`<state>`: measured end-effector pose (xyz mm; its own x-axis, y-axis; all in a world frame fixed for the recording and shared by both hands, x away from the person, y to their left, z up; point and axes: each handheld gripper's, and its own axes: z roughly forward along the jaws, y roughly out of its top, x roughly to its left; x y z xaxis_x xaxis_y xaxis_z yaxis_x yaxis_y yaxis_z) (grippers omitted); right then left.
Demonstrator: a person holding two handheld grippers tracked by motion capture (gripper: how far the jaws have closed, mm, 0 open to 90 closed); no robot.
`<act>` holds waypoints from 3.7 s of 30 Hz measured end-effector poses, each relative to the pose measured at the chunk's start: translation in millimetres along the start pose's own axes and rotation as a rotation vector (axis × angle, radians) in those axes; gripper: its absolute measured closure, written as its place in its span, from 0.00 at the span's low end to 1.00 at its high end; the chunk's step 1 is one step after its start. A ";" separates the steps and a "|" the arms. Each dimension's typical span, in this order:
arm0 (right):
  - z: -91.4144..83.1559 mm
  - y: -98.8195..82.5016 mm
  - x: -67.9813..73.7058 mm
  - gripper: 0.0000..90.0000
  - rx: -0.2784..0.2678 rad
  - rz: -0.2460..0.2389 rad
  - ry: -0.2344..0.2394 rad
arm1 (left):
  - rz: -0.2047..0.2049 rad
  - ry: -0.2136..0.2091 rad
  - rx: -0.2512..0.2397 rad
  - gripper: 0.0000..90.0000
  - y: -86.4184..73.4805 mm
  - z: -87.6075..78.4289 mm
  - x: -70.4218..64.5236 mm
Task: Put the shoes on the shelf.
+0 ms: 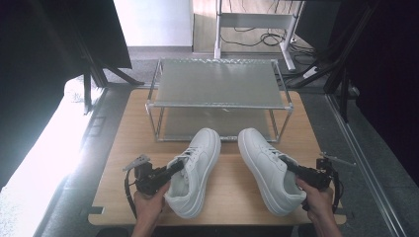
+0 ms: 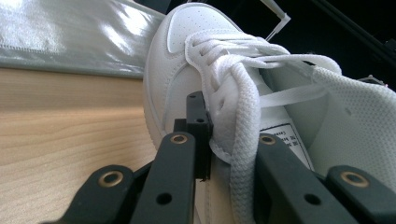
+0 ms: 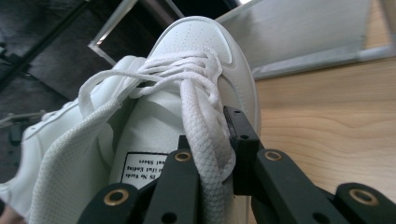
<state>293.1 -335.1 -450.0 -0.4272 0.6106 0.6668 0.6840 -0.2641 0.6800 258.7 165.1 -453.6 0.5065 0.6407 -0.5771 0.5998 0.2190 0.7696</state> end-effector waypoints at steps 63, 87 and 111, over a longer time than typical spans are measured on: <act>75.6 124.4 97.1 0.93 -0.211 0.058 0.028 | -0.016 0.053 -0.247 0.93 136.5 33.7 -38.1; 134.6 172.7 94.0 0.93 -0.261 0.120 -0.099 | -0.093 0.146 -0.262 0.93 194.5 83.3 -4.9; 167.5 198.4 84.5 0.91 -0.285 0.136 -0.208 | -0.091 0.249 -0.216 0.93 224.9 128.4 9.1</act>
<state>491.8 -210.8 -309.8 -0.1951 0.6863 0.7007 0.5214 -0.5325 0.6667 477.7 125.7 -320.9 0.2740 0.7657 -0.5819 0.4771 0.4172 0.7735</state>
